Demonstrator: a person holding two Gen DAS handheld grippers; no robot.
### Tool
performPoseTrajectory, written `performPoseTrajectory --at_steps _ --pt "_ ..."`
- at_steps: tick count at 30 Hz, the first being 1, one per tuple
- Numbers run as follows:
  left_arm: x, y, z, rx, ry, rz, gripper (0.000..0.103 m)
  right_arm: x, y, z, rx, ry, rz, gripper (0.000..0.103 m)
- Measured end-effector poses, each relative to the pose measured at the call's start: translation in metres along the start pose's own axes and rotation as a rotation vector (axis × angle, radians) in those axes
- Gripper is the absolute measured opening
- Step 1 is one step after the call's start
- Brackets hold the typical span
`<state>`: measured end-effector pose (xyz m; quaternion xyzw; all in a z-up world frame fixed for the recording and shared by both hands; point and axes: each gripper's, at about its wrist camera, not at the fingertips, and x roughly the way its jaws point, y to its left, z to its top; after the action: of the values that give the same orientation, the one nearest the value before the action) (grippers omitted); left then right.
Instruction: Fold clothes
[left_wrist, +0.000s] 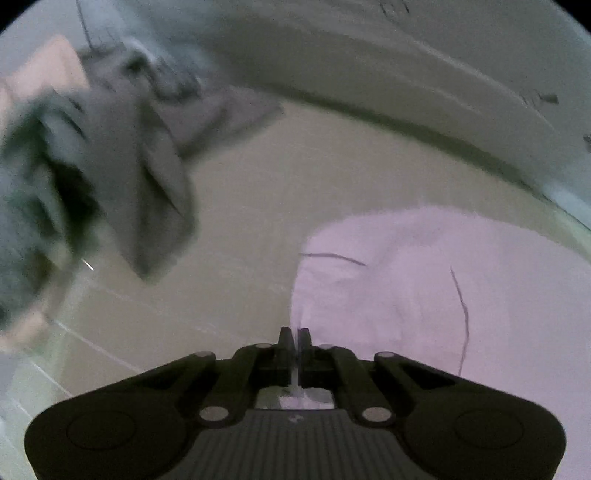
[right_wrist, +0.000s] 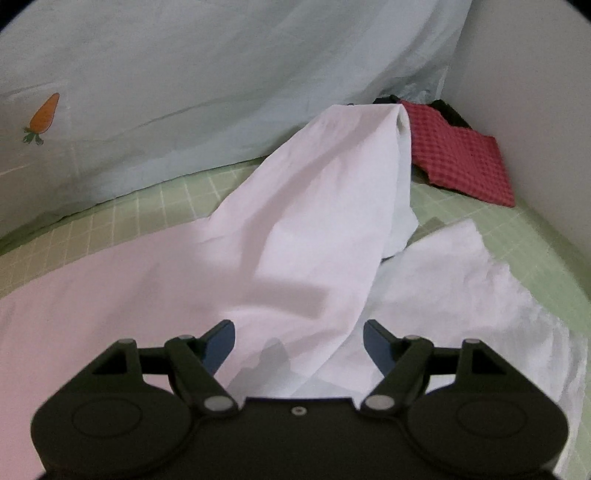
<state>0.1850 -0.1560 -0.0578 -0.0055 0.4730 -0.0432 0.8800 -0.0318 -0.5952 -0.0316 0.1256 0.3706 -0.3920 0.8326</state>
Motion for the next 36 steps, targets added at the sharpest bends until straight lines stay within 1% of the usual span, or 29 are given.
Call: performPoseTrajectory --at_steps 3,4,7,8,9,10,11,12,13,15,17,18,20,23,26,27,30,31,33,34,36 --pt "-0.010 0.023 0.019 -0.035 -0.065 0.049 0.004 -0.001 -0.003 0.000 0.008 -0.014 -0.001 0.077" --pt "-0.012 0.031 0.026 -0.036 -0.097 0.097 0.004 -0.004 -0.003 0.000 0.013 -0.020 0.002 0.077" --pt "-0.015 0.056 0.038 -0.082 -0.111 0.143 0.004 -0.013 -0.003 -0.002 0.023 -0.032 0.014 0.077" --pt "-0.020 0.060 0.035 -0.093 -0.110 0.133 0.009 -0.018 -0.002 -0.004 0.022 -0.036 0.020 0.077" --pt "-0.026 0.064 0.031 -0.102 -0.107 0.122 0.011 -0.022 -0.002 -0.007 0.019 -0.037 0.026 0.077" --pt "-0.032 0.069 0.028 -0.112 -0.105 0.110 0.027 -0.025 -0.002 -0.010 0.017 -0.037 0.030 0.078" --pt "-0.038 0.073 0.024 -0.122 -0.103 0.098 0.050 -0.029 -0.001 -0.014 0.017 -0.034 0.037 0.078" --pt "-0.045 0.077 0.020 -0.131 -0.101 0.086 0.060 -0.032 -0.001 -0.019 0.021 -0.028 0.044 0.079" --pt "-0.055 0.081 0.009 -0.140 -0.107 0.079 0.070 -0.035 -0.001 -0.024 0.027 -0.021 0.052 0.080" --pt "-0.068 0.088 -0.010 -0.175 -0.100 0.075 0.071 -0.041 -0.001 -0.035 0.034 -0.002 0.074 0.081" --pt "-0.079 0.099 -0.037 -0.252 -0.061 0.093 0.075 -0.050 0.002 -0.046 0.027 0.013 0.092 0.082" --pt "-0.083 0.105 -0.048 -0.295 -0.042 0.100 0.075 -0.054 0.004 -0.052 0.017 0.021 0.101 0.082" --pt "-0.089 0.120 -0.077 -0.400 0.010 0.079 0.075 -0.062 0.007 -0.066 -0.003 0.040 0.117 0.083" --pt "-0.092 0.135 -0.110 -0.540 0.082 -0.029 0.075 -0.069 0.013 -0.082 -0.025 0.077 0.144 0.084" --pt "-0.087 0.137 -0.123 -0.586 0.107 -0.143 0.075 -0.074 0.018 -0.093 -0.049 0.104 0.168 0.084" --pt "-0.086 0.137 -0.125 -0.588 0.116 -0.166 0.075 -0.076 0.019 -0.095 -0.054 0.106 0.175 0.084" --pt "-0.077 0.129 -0.127 -0.573 0.151 -0.197 0.075 -0.085 0.021 -0.102 -0.064 0.106 0.194 0.084" --pt "-0.074 0.126 -0.126 -0.559 0.159 -0.207 0.072 -0.089 0.022 -0.104 -0.071 0.104 0.195 0.085" --pt "-0.073 0.118 -0.127 -0.520 0.163 -0.222 0.036 -0.096 0.021 -0.109 -0.083 0.099 0.193 0.085" --pt "-0.073 0.114 -0.129 -0.501 0.167 -0.226 0.014 -0.099 0.020 -0.112 -0.087 0.098 0.193 0.085" --pt "-0.078 0.112 -0.129 -0.474 0.150 -0.214 0.013 -0.105 0.019 -0.119 -0.092 0.100 0.188 0.085"
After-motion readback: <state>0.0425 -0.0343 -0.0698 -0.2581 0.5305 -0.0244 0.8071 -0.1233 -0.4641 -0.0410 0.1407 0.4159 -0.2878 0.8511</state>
